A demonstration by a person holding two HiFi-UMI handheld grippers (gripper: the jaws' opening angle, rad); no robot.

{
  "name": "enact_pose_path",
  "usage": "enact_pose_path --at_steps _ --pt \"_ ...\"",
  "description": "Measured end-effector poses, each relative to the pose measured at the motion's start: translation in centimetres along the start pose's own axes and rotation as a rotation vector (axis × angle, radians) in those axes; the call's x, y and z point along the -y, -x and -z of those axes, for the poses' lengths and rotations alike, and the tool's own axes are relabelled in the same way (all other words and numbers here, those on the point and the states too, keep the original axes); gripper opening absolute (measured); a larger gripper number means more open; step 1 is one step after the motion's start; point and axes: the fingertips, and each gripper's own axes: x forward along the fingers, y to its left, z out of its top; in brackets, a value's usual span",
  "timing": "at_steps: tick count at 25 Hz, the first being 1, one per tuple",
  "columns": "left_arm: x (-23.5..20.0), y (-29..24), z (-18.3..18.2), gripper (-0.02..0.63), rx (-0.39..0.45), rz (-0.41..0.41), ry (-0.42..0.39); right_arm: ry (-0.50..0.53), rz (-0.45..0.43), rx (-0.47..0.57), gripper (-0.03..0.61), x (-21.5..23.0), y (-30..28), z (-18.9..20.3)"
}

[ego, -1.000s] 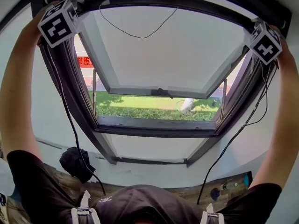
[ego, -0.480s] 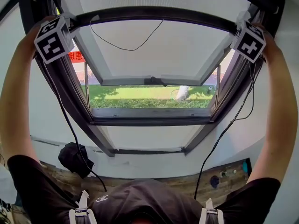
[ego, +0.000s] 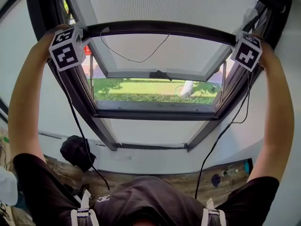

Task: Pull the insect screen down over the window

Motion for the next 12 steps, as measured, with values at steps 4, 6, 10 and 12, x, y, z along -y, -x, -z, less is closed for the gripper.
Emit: enact_pose_path --at_steps 4,6,10,12 --pt "3.8 -1.6 0.0 0.026 0.020 0.058 0.019 0.022 -0.039 -0.017 0.031 -3.2 -1.4 0.3" --pt "5.5 -2.3 0.0 0.026 0.030 0.088 0.032 0.030 -0.070 -0.013 0.031 -4.8 -2.0 0.4" --pt "9.9 -4.3 0.1 0.026 0.037 0.147 0.034 0.042 -0.115 0.003 0.031 -8.8 -4.2 0.5" --pt "12.2 -5.2 0.1 0.026 0.033 0.177 0.040 0.043 -0.144 0.014 0.031 -11.2 -5.5 0.6"
